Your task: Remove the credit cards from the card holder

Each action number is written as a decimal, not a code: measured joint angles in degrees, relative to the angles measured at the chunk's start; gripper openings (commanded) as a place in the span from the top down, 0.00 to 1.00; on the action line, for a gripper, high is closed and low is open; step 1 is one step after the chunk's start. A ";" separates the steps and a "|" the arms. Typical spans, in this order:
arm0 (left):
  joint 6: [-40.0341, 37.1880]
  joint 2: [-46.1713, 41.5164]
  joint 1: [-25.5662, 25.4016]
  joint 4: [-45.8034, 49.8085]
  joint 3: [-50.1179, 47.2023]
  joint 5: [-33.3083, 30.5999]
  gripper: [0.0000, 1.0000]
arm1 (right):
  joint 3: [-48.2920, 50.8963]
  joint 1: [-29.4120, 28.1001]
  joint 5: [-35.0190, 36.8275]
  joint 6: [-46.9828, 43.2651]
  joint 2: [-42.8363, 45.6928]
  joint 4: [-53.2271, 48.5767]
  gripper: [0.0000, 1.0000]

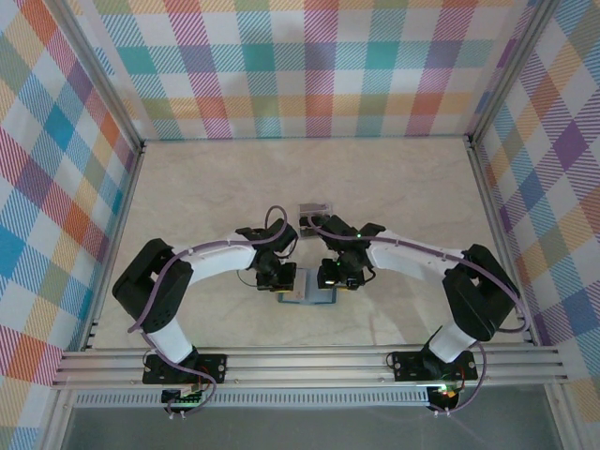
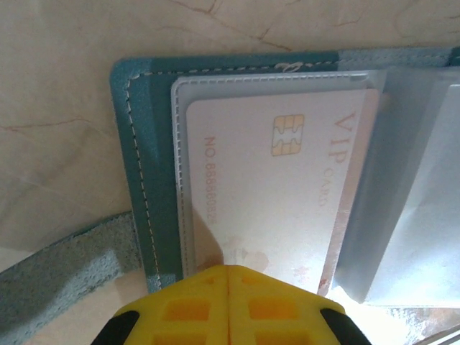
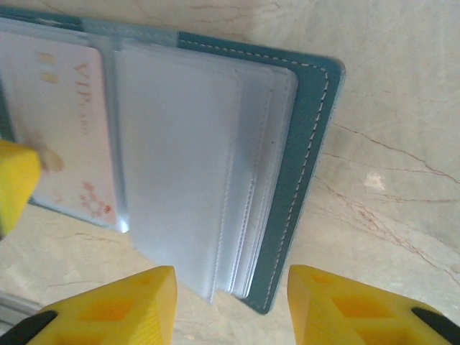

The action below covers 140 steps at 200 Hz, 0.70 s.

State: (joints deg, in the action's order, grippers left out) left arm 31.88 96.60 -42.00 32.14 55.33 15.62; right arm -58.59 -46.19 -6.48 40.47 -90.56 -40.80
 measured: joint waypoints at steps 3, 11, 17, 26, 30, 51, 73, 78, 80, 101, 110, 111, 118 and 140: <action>0.02 0.00 0.00 -0.28 -0.20 0.11 0.92 | -0.20 0.00 0.02 0.00 0.24 -0.28 0.54; 0.04 -0.02 0.00 -0.87 -0.59 0.39 0.92 | -0.83 0.00 0.15 0.00 0.85 -1.05 0.55; 0.22 -0.13 0.00 -1.22 -0.76 0.48 0.93 | -1.33 0.00 0.24 0.00 1.25 -1.49 0.56; 0.33 -0.33 0.00 -1.88 -1.20 0.87 0.93 | -2.21 0.00 0.24 0.00 1.77 -2.01 0.58; 0.44 -0.39 -0.04 -2.21 -1.42 1.03 0.93 | -2.60 0.00 0.22 0.02 1.99 -2.16 0.59; 1.73 -1.11 -0.63 -4.26 -2.75 1.70 0.93 | -3.91 0.00 -0.39 0.22 2.99 -1.70 0.64; 3.13 -1.62 -1.64 -5.97 -3.78 1.92 0.93 | -4.02 0.00 -2.73 1.27 3.30 0.55 0.71; 3.30 -1.73 -1.79 -6.08 -3.85 1.90 0.93 | -4.02 0.00 -3.48 1.49 3.21 1.38 0.72; 3.41 -1.73 -1.86 -6.19 -3.87 1.90 0.93 | -4.02 0.00 -3.74 1.68 3.17 1.68 0.73; 4.13 -1.86 -2.27 -6.40 -3.89 1.64 0.93 | -4.02 0.00 -6.60 3.04 2.05 5.75 0.76; 4.31 -1.95 -2.29 -6.34 -3.87 1.46 0.93 | -4.02 0.00 -7.78 3.67 0.90 7.50 0.77; 4.33 -1.95 -2.29 -6.32 -3.87 1.46 0.93 | -4.02 0.00 -7.93 3.76 0.68 7.76 0.77; 4.33 -2.10 -2.34 -6.12 -3.85 1.25 0.93 | -4.02 0.00 -8.76 4.17 -0.52 9.11 0.78; 4.31 -2.69 -2.49 -4.55 -3.58 -0.07 0.93 | -3.98 0.00 -10.78 5.44 -4.31 12.68 0.79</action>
State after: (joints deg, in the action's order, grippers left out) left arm 36.18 93.91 -44.49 27.59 51.75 15.55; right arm -62.57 -46.19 -17.26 45.91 -94.87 -28.12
